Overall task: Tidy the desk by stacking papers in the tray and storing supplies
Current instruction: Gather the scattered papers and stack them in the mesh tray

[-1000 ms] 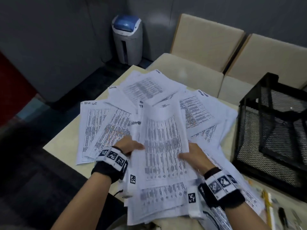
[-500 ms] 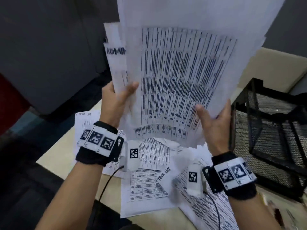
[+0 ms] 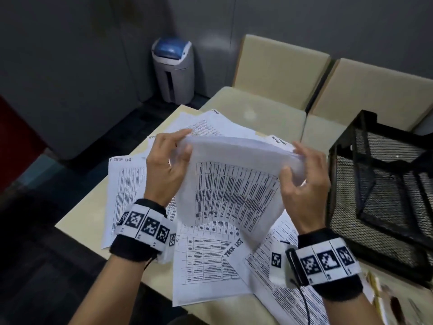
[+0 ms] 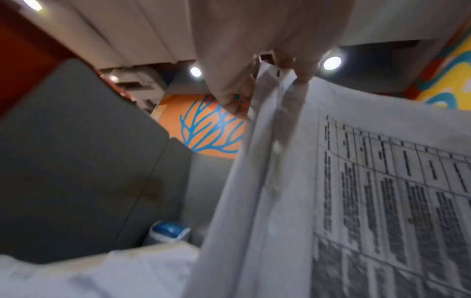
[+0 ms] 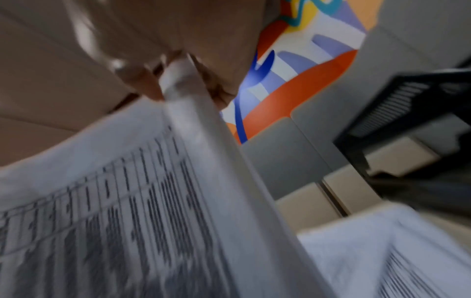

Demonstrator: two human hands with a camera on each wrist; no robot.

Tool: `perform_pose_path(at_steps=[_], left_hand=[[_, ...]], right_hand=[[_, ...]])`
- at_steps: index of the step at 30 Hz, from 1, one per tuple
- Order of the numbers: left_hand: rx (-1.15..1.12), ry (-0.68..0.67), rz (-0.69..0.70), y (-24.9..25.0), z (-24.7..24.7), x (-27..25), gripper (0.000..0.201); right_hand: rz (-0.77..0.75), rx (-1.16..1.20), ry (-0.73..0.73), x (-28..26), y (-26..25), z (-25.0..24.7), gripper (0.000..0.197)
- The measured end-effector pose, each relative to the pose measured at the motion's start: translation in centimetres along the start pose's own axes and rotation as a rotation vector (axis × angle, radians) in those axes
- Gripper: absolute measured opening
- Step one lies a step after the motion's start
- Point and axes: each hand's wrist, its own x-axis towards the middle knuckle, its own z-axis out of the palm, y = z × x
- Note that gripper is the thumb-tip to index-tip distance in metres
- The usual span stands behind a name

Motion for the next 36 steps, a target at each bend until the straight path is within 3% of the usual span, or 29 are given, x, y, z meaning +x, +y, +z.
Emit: perform_pose_path(at_steps=[3,5,8,10,12,13,16,18,20,22,25,31,33,36], left_hand=[[-0.15,-0.12,-0.292,-0.7,0.9,-2.0,0.06],[-0.114,-0.229,-0.45,-1.2,2.8,-3.3,0.046],[-0.153,-0.146,-0.558,-0.7,3.8,-2.5,0.032],[-0.277,-0.104,-0.533,0.2,3.2,-1.0,0.027],[-0.406,-0.157,-0.455,0.6,2.1,0.3,0.021],[-0.468,-0.203,-0.436,0.6,1.7,0.7,0.029],[-0.488,-0.304,-0.48,-0.8,1.4,0.1,0.08],[-0.451,-0.381,-0.522,-1.4,1.7,-1.1,0.098],[-0.343,-0.463,-0.609,-2.1,2.1,-2.5,0.085],[-0.256,-0.514,-0.682,-2.5,2.6,-3.7,0.043],[-0.185,-0.515,-0.651,-2.0,3.3,-4.2,0.019],[-0.363,-0.358,-0.434,5.6,5.6,1.2,0.007],[-0.453,-0.314,-0.37,8.8,7.4,3.2,0.012],[-0.528,-0.325,-0.376,12.6,11.9,5.4,0.016]], right_hand=[[0.357,0.312,-0.069,-2.0,0.3,1.0,0.05],[0.531,0.357,-0.187,-2.9,0.4,2.4,0.041],[0.564,0.36,-0.157,-2.1,0.3,2.8,0.039],[0.529,0.429,-0.046,-0.5,0.3,1.7,0.043],[0.499,0.494,0.031,0.8,0.3,0.5,0.045],[0.487,0.515,0.048,1.1,0.5,0.2,0.046],[0.519,0.497,0.017,0.7,0.9,0.5,0.049],[0.608,0.473,-0.048,-0.5,1.3,1.6,0.049],[0.693,0.433,-0.127,-1.8,1.6,2.6,0.045],[0.731,0.405,-0.163,-2.8,2.0,3.2,0.042],[0.729,0.36,-0.141,-2.7,2.3,2.8,0.039],[0.612,0.381,-0.082,0.6,1.5,-3.1,0.035],[0.543,0.307,-0.079,1.5,1.8,-6.0,0.031],[0.447,0.21,0.029,3.1,3.1,-10.7,0.021]])
